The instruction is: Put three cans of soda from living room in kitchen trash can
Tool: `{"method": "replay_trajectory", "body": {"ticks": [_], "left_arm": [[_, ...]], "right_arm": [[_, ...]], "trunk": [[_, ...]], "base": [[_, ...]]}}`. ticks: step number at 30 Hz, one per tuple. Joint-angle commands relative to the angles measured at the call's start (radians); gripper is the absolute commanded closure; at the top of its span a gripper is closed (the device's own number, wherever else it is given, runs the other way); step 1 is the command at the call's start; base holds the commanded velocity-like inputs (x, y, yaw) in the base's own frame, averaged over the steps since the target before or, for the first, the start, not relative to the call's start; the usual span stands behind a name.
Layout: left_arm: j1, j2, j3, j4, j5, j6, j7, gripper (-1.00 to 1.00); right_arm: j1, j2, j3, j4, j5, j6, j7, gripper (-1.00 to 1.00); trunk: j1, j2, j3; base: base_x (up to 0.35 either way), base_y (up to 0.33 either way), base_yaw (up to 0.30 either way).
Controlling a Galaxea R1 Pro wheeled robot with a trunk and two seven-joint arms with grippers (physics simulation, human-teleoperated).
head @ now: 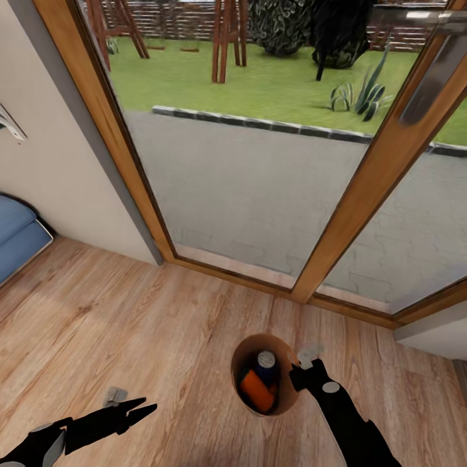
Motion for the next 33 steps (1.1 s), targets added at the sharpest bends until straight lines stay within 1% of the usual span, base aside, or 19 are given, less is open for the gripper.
{"method": "replay_trajectory", "body": {"ticks": [1, 4, 5, 7, 13, 14, 20, 30, 33], "left_arm": [[0.000, 0.000, 0.000, 0.000, 0.000, 0.000, -0.006, -1.00], [0.000, 0.001, 0.002, -0.001, 0.002, -0.001, -0.024, -1.00], [0.000, 0.002, 0.002, -0.001, 0.002, -0.002, -0.027, -1.00], [0.000, 0.002, 0.002, -0.001, 0.003, -0.002, -0.030, -1.00], [0.000, 0.001, 0.002, -0.001, 0.004, -0.003, -0.034, -1.00], [0.000, -0.001, 0.002, -0.001, 0.004, -0.003, -0.034, -1.00], [0.000, -0.001, 0.004, -0.001, 0.005, -0.002, -0.037, -1.00], [0.000, 0.001, 0.003, -0.001, 0.005, -0.001, -0.078, -1.00], [0.000, 0.002, 0.004, -0.001, 0.006, -0.001, -0.094, -1.00]], "right_arm": [[0.000, 0.000, 0.000, 0.000, -0.015, -0.005, 0.005, 1.00], [0.000, 0.000, 0.000, 0.001, -0.045, -0.027, 0.006, 1.00], [0.000, 0.000, 0.000, 0.001, -0.051, -0.031, 0.006, 1.00], [0.000, 0.000, 0.000, 0.002, -0.057, -0.053, 0.006, 1.00], [0.000, 0.002, -0.001, 0.002, -0.062, -0.102, 0.005, 1.00], [-0.002, 0.005, -0.001, 0.002, -0.063, -0.126, 0.005, 1.00], [-0.005, 0.009, -0.001, 0.002, -0.064, -0.154, 0.004, 1.00], [-0.005, 0.010, -0.001, 0.003, -0.064, -0.169, 0.005, 1.00], [-0.005, 0.010, -0.001, 0.003, -0.064, -0.169, 0.005, 1.00]], "trunk": [[0.004, -0.007, -0.003], [0.015, -0.028, -0.013], [0.019, -0.035, -0.016], [0.019, -0.035, -0.016], [0.019, -0.035, -0.016], [0.023, -0.042, -0.019], [0.046, -0.084, -0.038], [0.084, -0.154, -0.069], [0.084, -0.154, -0.069]], "base": [[0.000, 0.000, 0.000], [0.000, 0.000, 0.000], [0.000, 0.000, 0.000], [0.000, 0.000, 0.000], [0.000, 0.000, 0.000], [0.000, 0.000, 0.000], [0.000, 0.000, 0.000], [0.000, 0.000, 0.000], [0.000, 0.000, 0.000]]}}
